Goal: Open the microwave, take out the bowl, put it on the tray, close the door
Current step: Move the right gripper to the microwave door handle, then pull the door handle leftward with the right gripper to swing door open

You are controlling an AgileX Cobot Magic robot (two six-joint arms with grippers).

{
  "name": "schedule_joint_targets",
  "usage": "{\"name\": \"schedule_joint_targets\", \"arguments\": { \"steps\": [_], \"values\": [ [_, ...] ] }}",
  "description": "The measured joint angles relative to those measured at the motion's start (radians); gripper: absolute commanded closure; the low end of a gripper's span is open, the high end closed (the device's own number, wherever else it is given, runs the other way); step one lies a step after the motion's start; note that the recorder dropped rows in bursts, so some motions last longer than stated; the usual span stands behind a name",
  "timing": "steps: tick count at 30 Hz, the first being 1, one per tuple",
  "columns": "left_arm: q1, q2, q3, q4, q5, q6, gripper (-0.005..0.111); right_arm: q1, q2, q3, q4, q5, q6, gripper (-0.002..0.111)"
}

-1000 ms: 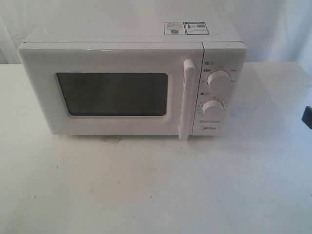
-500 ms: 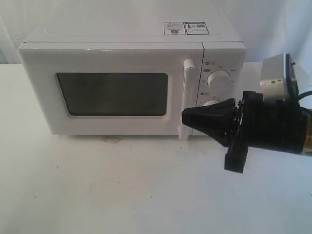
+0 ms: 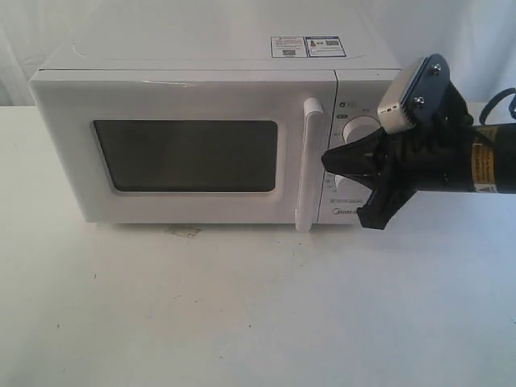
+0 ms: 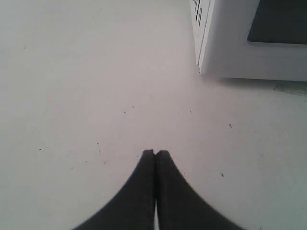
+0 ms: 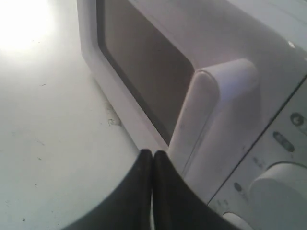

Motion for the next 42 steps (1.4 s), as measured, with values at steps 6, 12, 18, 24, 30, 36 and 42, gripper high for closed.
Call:
{"name": "schedule_joint_targets", "arguments": {
  "steps": [6, 12, 18, 24, 30, 36, 42],
  "values": [
    [0.0, 0.0, 0.0, 0.0, 0.0, 0.0, 0.107, -0.056, 0.092, -0.027, -0.052, -0.166, 0.004, 0.108],
    [0.0, 0.0, 0.0, 0.0, 0.0, 0.0, 0.107, -0.091, 0.098, -0.029, 0.015, -0.177, 0.004, 0.108],
    [0.0, 0.0, 0.0, 0.0, 0.0, 0.0, 0.107, -0.094, 0.098, -0.034, 0.058, -0.167, -0.007, 0.101],
    [0.0, 0.0, 0.0, 0.0, 0.0, 0.0, 0.107, -0.094, 0.098, -0.034, 0.063, -0.17, -0.013, 0.05],
    [0.0, 0.0, 0.0, 0.0, 0.0, 0.0, 0.107, -0.094, 0.098, -0.034, 0.082, -0.174, -0.073, 0.041],
    [0.0, 0.0, 0.0, 0.0, 0.0, 0.0, 0.107, -0.092, 0.098, -0.034, 0.128, -0.192, -0.091, 0.044],
    [0.0, 0.0, 0.0, 0.0, 0.0, 0.0, 0.107, -0.035, 0.103, -0.034, 0.154, -0.179, -0.112, 0.046]
  ]
}}
